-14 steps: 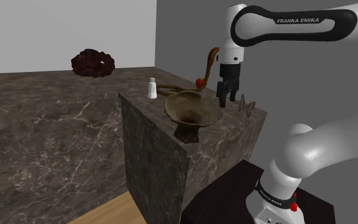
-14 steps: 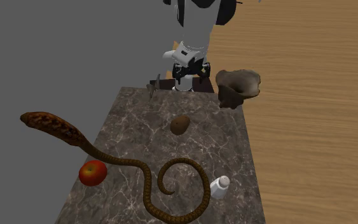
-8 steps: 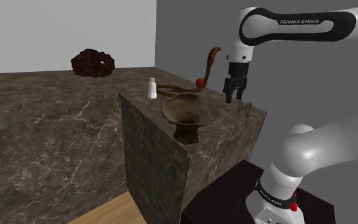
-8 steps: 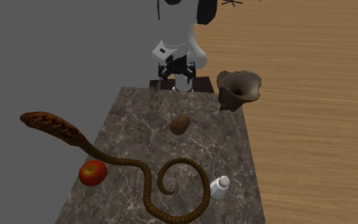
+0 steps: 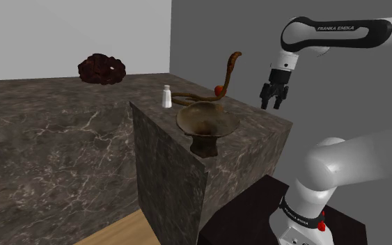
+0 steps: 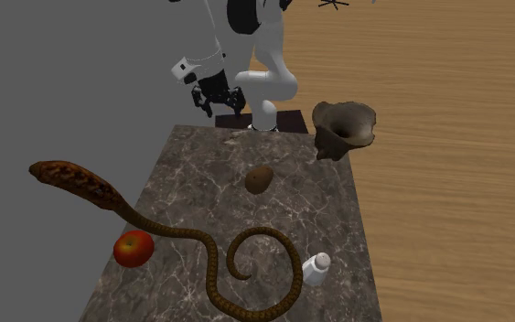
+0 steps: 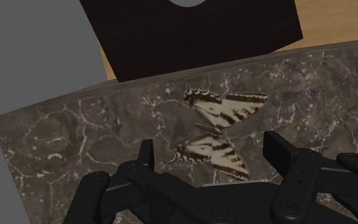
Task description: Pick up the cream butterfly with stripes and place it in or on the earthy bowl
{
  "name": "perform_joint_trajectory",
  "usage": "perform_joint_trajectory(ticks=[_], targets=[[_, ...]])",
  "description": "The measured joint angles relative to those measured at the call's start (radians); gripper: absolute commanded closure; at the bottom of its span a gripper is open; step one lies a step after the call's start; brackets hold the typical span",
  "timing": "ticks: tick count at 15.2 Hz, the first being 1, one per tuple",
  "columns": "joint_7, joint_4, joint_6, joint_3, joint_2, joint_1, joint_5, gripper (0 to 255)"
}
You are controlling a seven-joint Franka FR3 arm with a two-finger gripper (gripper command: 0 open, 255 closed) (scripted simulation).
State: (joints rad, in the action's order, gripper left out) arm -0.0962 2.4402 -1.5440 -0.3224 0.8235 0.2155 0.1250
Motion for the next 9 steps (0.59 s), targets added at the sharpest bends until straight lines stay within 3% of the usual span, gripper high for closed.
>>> perform_joint_trajectory(ticks=[9], targets=[[-0.013, 0.107, -0.088, -0.043, 0.026, 0.029, 0.027, 0]])
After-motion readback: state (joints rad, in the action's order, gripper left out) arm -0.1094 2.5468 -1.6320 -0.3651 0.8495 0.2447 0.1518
